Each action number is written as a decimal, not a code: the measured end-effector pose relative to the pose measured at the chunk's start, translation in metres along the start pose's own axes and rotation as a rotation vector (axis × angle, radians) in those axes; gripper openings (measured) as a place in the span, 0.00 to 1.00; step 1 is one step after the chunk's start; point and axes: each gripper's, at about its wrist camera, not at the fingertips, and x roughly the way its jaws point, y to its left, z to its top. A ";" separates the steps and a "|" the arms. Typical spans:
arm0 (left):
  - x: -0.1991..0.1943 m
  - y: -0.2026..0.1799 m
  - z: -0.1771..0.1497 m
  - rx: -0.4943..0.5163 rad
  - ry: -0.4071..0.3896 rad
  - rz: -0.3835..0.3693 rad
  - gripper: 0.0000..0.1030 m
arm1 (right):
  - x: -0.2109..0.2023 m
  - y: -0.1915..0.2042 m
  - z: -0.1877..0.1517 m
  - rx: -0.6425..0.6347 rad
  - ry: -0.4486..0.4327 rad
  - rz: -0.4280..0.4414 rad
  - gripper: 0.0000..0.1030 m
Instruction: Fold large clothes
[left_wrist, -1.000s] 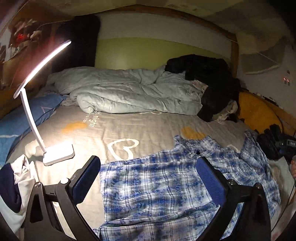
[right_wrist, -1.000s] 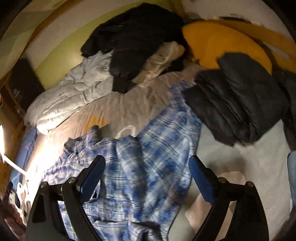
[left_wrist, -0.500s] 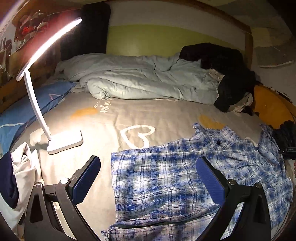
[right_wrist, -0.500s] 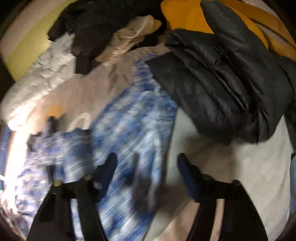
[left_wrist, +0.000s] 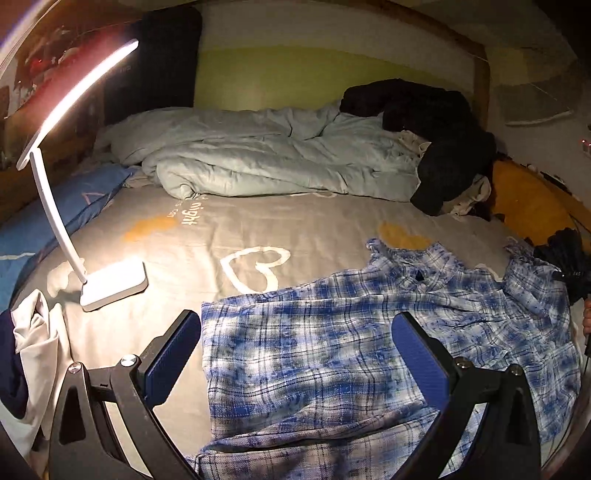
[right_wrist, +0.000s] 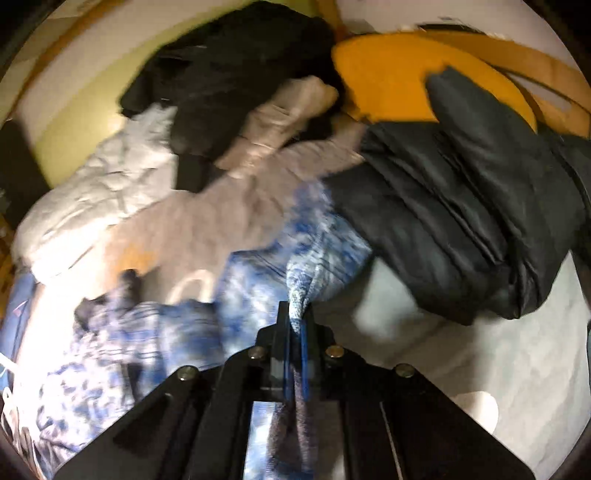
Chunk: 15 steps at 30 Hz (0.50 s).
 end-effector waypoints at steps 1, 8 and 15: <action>-0.001 0.000 0.000 -0.003 0.000 -0.007 1.00 | -0.003 0.004 -0.001 -0.009 0.001 0.021 0.04; -0.008 -0.009 0.000 0.038 -0.030 -0.001 1.00 | -0.023 0.057 -0.037 -0.166 0.093 0.216 0.04; -0.003 -0.007 -0.002 0.024 -0.016 0.006 1.00 | -0.023 0.120 -0.082 -0.416 0.221 0.304 0.06</action>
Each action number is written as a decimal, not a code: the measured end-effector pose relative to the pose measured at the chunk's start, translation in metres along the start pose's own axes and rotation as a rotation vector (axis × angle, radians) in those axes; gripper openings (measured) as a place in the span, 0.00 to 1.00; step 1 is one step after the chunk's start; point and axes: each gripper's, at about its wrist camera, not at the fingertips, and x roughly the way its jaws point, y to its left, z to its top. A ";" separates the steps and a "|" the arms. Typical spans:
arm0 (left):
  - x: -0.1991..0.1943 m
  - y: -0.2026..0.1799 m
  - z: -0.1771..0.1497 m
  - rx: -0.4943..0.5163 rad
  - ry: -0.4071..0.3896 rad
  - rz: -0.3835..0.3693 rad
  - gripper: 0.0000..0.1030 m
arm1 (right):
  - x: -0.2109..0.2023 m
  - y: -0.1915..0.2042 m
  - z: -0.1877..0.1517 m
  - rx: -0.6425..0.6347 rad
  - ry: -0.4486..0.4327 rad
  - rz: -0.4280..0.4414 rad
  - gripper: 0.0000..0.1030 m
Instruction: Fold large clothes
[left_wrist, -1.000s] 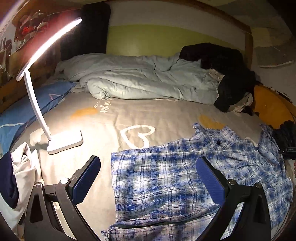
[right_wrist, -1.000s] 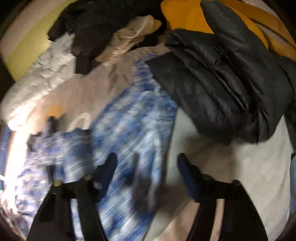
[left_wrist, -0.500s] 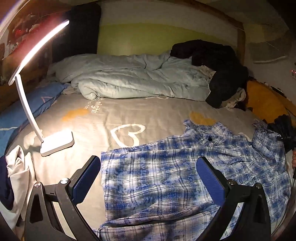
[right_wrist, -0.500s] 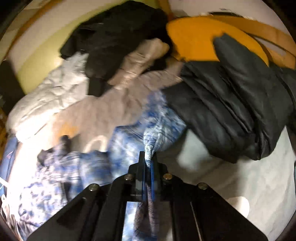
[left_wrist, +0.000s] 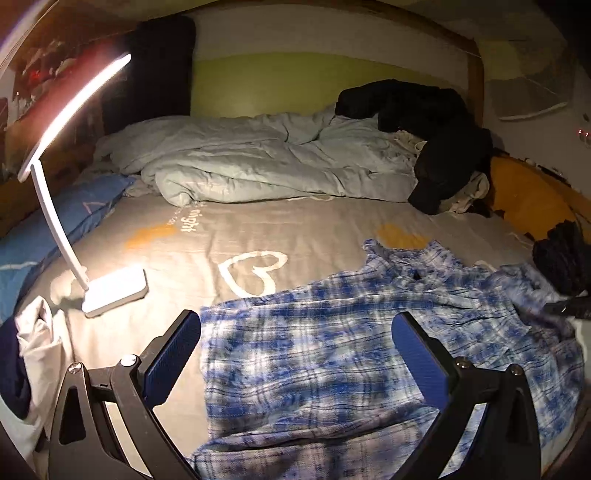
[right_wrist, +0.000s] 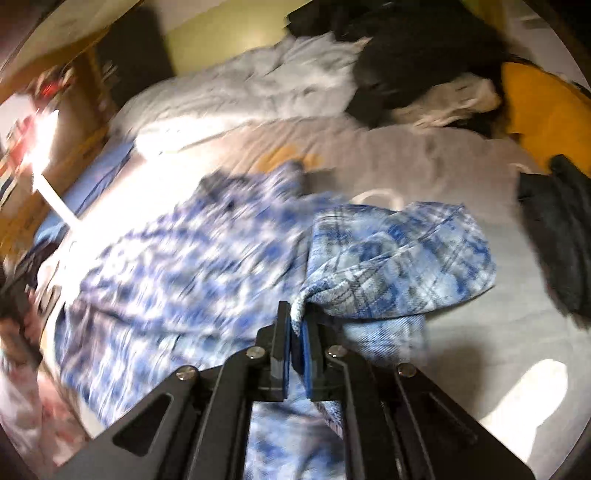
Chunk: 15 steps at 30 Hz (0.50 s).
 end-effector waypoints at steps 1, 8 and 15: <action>-0.002 -0.001 0.000 -0.001 -0.003 -0.005 1.00 | 0.002 0.000 -0.001 0.000 0.008 0.001 0.07; -0.003 -0.006 -0.001 0.013 -0.008 -0.009 1.00 | -0.025 -0.041 0.011 0.216 -0.145 -0.071 0.50; 0.010 -0.007 -0.004 0.004 0.024 -0.001 1.00 | -0.040 -0.073 0.029 0.261 -0.298 -0.216 0.61</action>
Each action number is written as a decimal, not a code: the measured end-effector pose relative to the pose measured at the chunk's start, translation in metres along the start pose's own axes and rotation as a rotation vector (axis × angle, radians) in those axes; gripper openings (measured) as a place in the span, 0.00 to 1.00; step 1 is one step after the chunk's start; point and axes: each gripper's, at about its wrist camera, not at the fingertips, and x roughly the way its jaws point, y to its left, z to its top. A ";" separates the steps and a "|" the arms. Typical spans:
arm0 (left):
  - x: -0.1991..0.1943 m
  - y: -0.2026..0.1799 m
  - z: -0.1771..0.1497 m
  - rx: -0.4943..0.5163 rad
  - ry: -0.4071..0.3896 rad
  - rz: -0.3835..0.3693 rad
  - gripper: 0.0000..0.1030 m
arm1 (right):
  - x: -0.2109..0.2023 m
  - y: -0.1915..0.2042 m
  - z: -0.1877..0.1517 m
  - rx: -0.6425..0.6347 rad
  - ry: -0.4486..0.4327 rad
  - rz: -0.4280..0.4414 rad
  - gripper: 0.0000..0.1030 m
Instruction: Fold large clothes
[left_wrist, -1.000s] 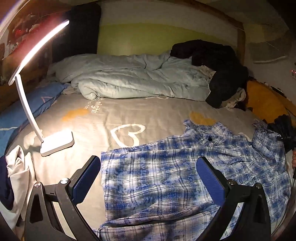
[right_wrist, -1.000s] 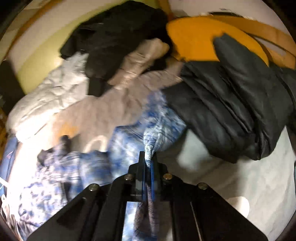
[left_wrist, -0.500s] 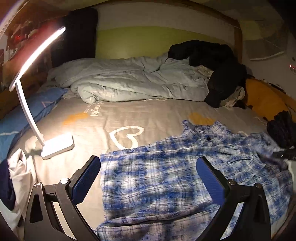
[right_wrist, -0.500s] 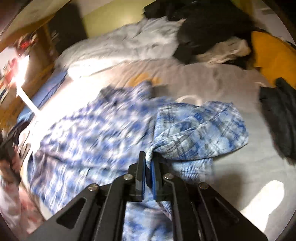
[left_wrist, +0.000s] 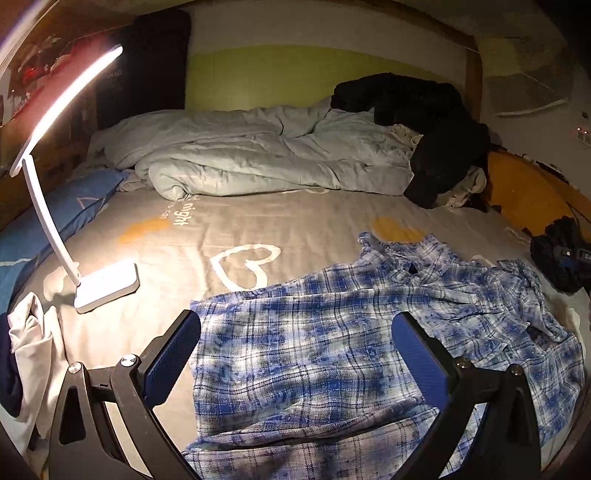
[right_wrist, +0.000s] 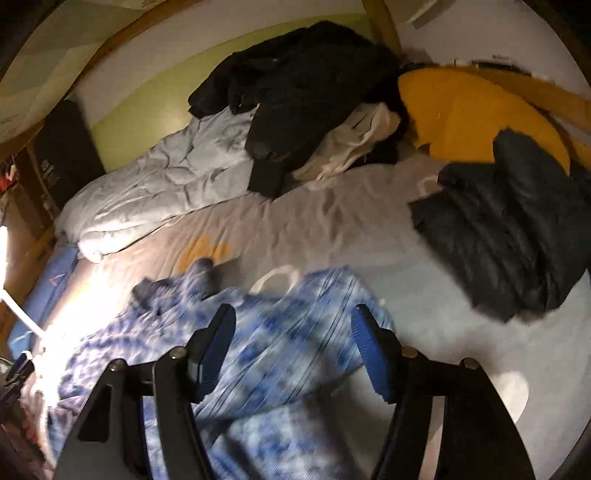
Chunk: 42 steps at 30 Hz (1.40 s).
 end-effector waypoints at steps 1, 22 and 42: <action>0.001 0.000 0.000 0.000 0.003 0.000 1.00 | 0.004 0.004 0.002 -0.031 -0.007 -0.008 0.61; 0.011 -0.004 -0.005 0.033 0.034 -0.001 1.00 | 0.069 -0.011 -0.014 0.002 0.164 -0.128 0.02; -0.001 -0.014 -0.005 0.067 -0.002 -0.014 1.00 | 0.041 0.108 -0.090 -0.302 0.442 0.136 0.02</action>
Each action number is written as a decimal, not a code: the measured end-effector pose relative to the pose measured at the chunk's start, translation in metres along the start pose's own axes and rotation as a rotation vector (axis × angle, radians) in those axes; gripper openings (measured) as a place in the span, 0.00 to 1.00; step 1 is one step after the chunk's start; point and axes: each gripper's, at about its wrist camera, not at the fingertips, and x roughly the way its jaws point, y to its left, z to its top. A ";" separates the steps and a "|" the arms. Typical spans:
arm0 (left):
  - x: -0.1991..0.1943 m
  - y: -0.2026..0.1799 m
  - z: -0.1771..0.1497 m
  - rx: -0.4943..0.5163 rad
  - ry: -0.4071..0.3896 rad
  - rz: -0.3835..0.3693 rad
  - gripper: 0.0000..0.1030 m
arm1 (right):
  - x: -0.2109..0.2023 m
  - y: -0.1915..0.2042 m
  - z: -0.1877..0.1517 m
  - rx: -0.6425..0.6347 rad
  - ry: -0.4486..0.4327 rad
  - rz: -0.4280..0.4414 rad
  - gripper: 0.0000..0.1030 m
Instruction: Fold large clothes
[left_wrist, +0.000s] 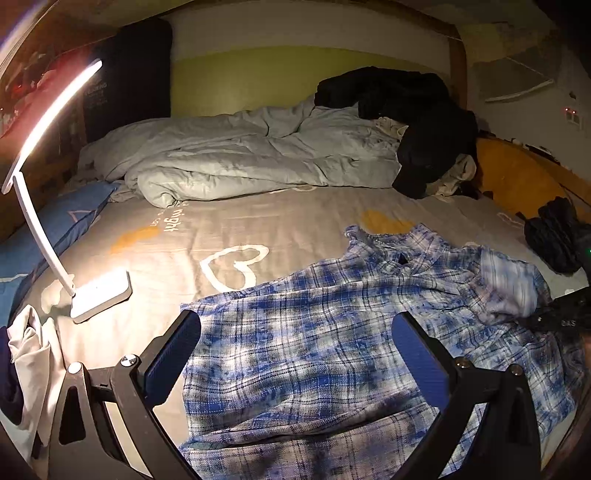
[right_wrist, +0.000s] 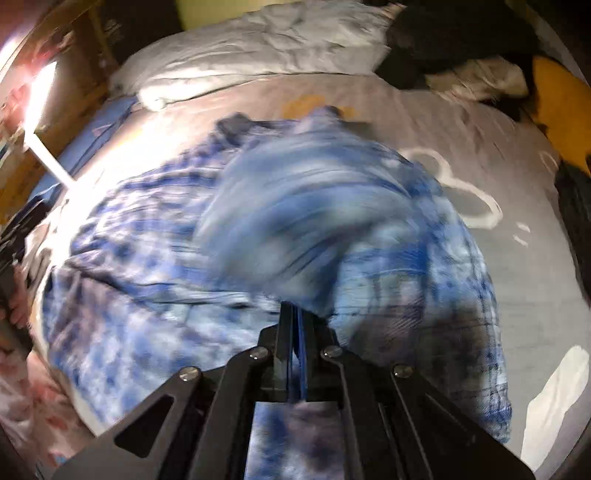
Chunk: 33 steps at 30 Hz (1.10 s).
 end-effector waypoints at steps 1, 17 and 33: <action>0.000 0.000 0.000 -0.001 0.001 -0.001 1.00 | 0.002 -0.010 0.002 0.038 0.008 -0.016 0.02; 0.000 -0.009 0.000 0.022 -0.011 0.000 1.00 | -0.071 -0.024 0.012 0.047 -0.365 -0.155 0.61; -0.002 -0.014 -0.002 0.033 -0.008 -0.019 1.00 | -0.010 -0.015 0.020 -0.035 -0.250 -0.243 0.22</action>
